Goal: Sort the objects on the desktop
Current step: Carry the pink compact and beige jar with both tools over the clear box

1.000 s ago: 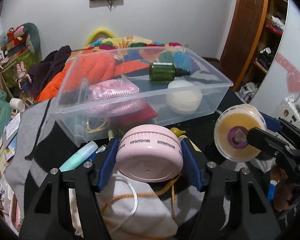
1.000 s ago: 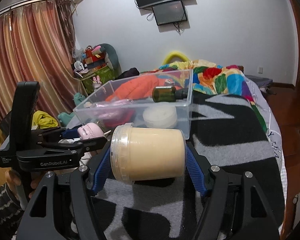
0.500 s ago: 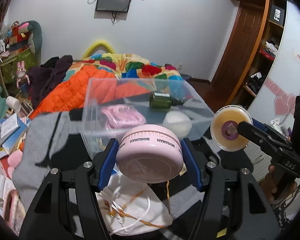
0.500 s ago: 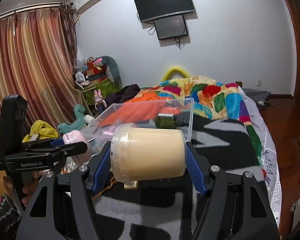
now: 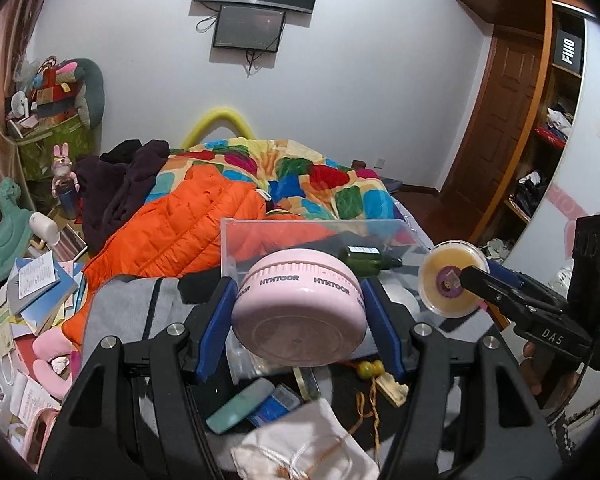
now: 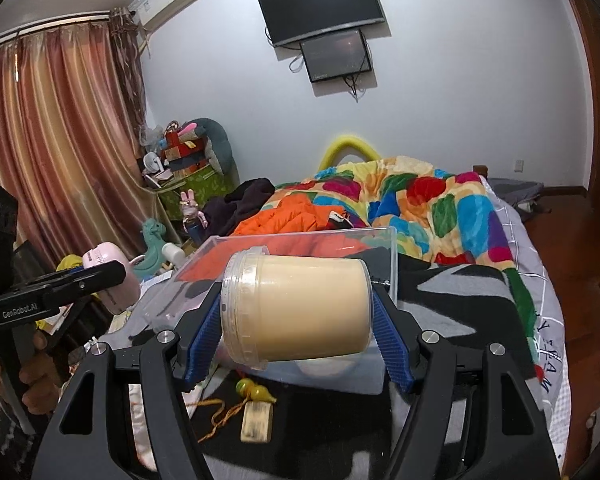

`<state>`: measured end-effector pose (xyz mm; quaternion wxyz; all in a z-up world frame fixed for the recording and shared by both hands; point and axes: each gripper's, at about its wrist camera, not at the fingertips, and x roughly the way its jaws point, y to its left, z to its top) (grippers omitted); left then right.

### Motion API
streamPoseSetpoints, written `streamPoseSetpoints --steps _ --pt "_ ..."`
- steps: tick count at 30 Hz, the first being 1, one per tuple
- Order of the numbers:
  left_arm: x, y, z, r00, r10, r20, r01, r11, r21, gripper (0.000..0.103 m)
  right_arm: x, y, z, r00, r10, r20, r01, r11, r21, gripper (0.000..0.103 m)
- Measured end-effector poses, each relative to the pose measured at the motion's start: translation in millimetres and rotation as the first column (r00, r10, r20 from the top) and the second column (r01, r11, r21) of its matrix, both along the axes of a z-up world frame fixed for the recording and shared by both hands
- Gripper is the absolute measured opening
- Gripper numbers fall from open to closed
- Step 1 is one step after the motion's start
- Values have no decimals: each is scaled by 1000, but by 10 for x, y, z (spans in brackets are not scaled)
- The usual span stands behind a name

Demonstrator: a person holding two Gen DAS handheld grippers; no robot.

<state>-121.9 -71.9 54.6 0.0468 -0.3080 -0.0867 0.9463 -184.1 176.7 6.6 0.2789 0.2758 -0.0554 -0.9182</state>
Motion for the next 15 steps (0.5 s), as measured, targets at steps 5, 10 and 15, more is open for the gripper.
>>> streamPoseSetpoints --steps 5,10,15 --pt "-259 17 -148 1000 -5 9 5 1000 -13 63 -235 -82 -79 1000 -17 26 17 1000 13 66" --pt "-504 -17 -328 999 3 53 -4 1000 15 63 -424 -209 -163 998 -13 54 12 1000 25 66" --pt "-664 67 -551 996 6 94 -4 1000 -25 63 -453 -320 -309 997 1 81 -4 999 40 66"
